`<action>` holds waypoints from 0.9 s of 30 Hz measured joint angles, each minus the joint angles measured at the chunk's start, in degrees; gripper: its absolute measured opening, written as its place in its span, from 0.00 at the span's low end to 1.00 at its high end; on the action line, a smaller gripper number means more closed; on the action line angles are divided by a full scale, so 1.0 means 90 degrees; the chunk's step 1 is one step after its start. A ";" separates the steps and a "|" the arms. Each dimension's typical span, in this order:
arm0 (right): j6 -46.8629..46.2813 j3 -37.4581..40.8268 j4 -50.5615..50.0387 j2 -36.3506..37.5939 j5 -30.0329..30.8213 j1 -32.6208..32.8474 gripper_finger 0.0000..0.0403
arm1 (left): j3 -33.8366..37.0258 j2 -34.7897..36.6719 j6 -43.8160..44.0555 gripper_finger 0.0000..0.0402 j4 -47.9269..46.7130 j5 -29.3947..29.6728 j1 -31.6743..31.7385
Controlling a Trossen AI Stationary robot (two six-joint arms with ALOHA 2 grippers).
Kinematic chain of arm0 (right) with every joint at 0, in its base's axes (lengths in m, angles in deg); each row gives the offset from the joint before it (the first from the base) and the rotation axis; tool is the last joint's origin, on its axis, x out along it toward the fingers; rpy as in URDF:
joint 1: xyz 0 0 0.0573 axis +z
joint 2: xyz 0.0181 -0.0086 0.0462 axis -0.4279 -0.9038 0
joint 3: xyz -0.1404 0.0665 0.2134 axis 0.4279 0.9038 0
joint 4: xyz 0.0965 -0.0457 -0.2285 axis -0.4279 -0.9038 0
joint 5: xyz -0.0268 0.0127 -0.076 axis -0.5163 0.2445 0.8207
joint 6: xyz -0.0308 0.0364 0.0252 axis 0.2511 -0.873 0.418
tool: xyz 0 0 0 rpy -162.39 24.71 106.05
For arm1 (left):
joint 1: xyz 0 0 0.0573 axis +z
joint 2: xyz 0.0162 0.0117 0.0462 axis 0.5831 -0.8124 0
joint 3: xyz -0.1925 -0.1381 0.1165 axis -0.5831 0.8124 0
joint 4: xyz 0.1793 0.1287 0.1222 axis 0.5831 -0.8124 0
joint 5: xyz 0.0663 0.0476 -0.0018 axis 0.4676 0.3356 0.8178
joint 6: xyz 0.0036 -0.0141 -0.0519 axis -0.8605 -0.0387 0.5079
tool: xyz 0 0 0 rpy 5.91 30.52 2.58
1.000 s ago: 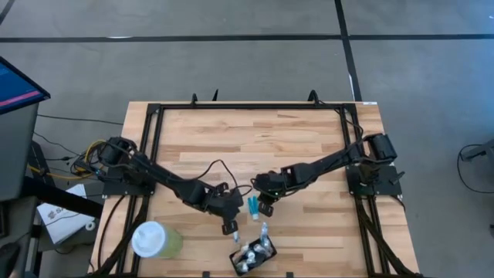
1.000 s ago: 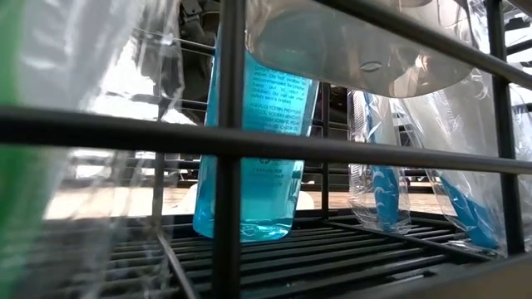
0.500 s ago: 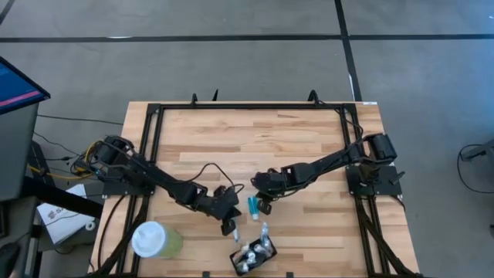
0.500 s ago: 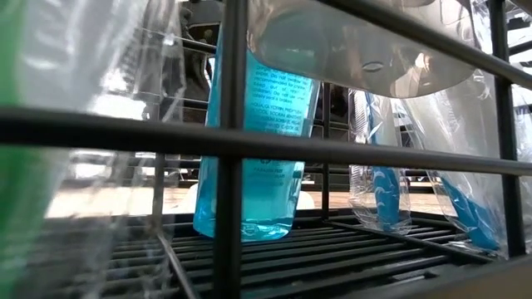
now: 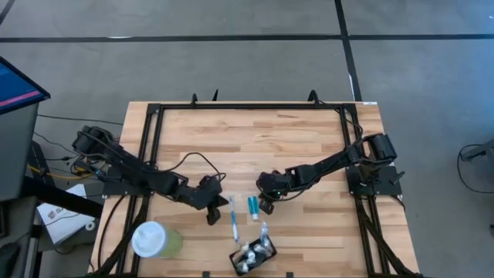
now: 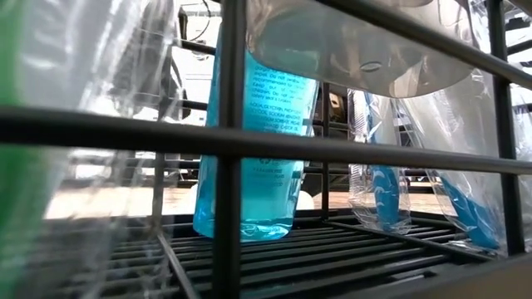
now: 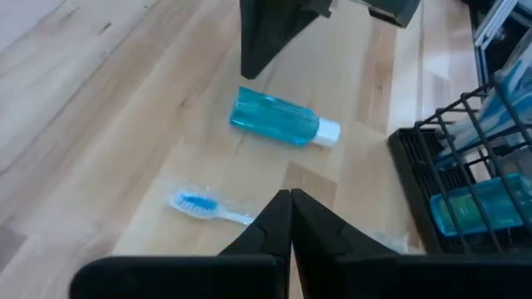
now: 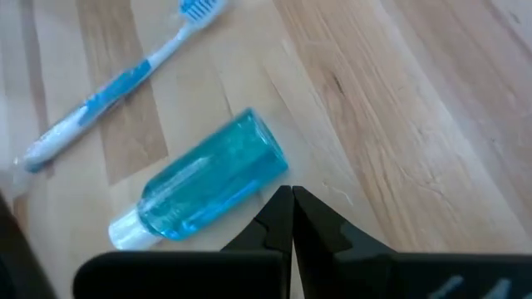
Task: Pick & Place toothbrushing station
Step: Put the blue mouthwash into the black wire organizer
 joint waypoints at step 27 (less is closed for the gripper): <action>0.1171 -0.0741 0.0418 -0.0635 -0.0855 0.0125 0.00 | 0.0090 0.0185 -0.0022 0.00 0.0081 -0.0011 0.0029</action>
